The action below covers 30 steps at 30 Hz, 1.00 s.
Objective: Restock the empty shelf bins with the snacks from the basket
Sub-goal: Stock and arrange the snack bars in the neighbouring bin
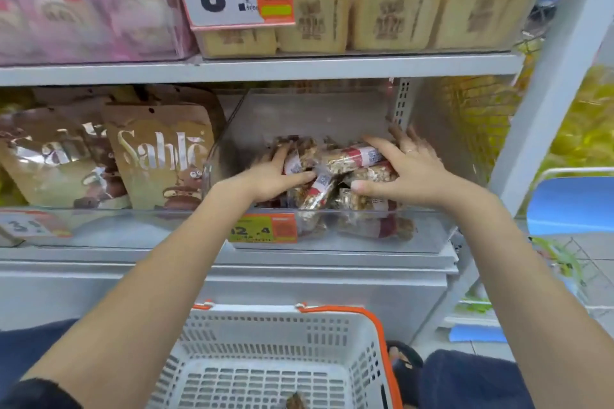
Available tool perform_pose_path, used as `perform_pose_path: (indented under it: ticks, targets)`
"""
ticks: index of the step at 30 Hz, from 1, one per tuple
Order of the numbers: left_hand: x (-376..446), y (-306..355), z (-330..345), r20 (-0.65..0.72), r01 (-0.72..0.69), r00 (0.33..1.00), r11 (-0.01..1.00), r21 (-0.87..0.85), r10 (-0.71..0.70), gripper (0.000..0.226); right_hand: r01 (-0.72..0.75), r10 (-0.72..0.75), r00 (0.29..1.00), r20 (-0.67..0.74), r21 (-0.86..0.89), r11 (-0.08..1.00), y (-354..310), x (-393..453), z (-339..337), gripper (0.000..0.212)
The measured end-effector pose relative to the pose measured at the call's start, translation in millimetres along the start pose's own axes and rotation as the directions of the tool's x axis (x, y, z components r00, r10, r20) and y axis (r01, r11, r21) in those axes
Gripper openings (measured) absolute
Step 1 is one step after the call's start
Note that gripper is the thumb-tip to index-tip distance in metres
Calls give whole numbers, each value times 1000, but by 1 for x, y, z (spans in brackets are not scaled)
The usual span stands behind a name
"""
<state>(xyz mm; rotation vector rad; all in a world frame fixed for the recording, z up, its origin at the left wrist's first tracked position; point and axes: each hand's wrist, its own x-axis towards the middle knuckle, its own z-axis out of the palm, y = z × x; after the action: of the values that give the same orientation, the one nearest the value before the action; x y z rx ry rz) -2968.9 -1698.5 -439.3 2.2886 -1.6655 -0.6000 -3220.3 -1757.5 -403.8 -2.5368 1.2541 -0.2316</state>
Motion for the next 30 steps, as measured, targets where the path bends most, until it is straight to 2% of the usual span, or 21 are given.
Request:
perform_pose_path:
  ticks: [3, 5, 6, 7, 8, 9, 10, 11, 12, 14, 15, 16, 17, 20, 23, 24, 27, 30]
  targets:
    - [-18, 14, -6, -202, -164, 965, 985, 47, 170, 86, 80, -79, 995, -67, 12, 997, -1, -27, 11, 112]
    - [-44, 22, -5, -387, -309, 875, 951, 17, 291, 67, 141, -125, 970, -211, 62, 988, -6, -52, 20, 103]
    - [-63, 25, -1, -508, -388, 793, 922, 6, 337, 55, 185, -151, 939, -309, 81, 979, -8, -67, 26, 94]
    - [-83, 26, 7, -637, -459, 683, 888, 6, 357, 42, 241, -188, 890, -415, 79, 967, -10, -82, 34, 79]
    - [-103, 26, 19, -741, -520, 564, 854, 24, 364, 30, 302, -237, 821, -519, 43, 952, -13, -98, 46, 60]
    - [-122, 23, 36, -801, -554, 473, 831, 52, 366, 21, 346, -284, 746, -602, -14, 938, -17, -113, 62, 41]
    - [-136, 16, 57, -816, -565, 436, 821, 79, 379, 15, 370, -325, 705, -630, -63, 927, -21, -127, 84, 25]
    - [-146, 6, 83, -794, -560, 458, 823, 91, 400, 14, 382, -359, 714, -602, -95, 919, -25, -138, 107, 17]
    - [-152, -7, 109, -735, -545, 533, 835, 82, 420, 15, 376, -369, 779, -507, -93, 922, -29, -146, 132, 16]
    - [-155, -37, 163, -472, -438, 791, 899, 5, 389, 22, 250, -245, 959, -140, 20, 968, -33, -155, 186, 32]
    - [-156, -53, 187, -285, -334, 905, 942, -13, 317, 28, 126, -131, 988, 79, 73, 989, -31, -158, 214, 45]
    - [-157, -70, 212, -98, -218, 971, 976, 5, 218, 36, 2, -27, 965, 259, 94, 996, -29, -161, 240, 58]
    - [-159, -87, 234, 40, -126, 991, 991, 35, 124, 45, -92, 51, 926, 373, 93, 991, -26, -165, 264, 69]
    - [-173, -127, 278, 266, 33, 962, 992, 120, -64, 58, -234, 163, 820, 548, 63, 970, -20, -176, 314, 96]
    - [-182, -153, 307, 429, 58, 892, 976, 209, -145, 69, -358, 225, 675, 703, 46, 932, -18, -186, 346, 112]
    - [-182, -160, 316, 470, 60, 868, 974, 218, -158, 75, -412, 249, 647, 720, 56, 909, -19, -188, 355, 117]
    - [-179, -172, 341, 550, 101, 814, 979, 179, -185, 95, -560, 342, 614, 711, 87, 824, -22, -200, 380, 126]
    - [-168, -168, 360, 627, 223, 752, 974, 45, -202, 105, -689, 408, 595, 692, 178, 703, -26, -214, 388, 121]
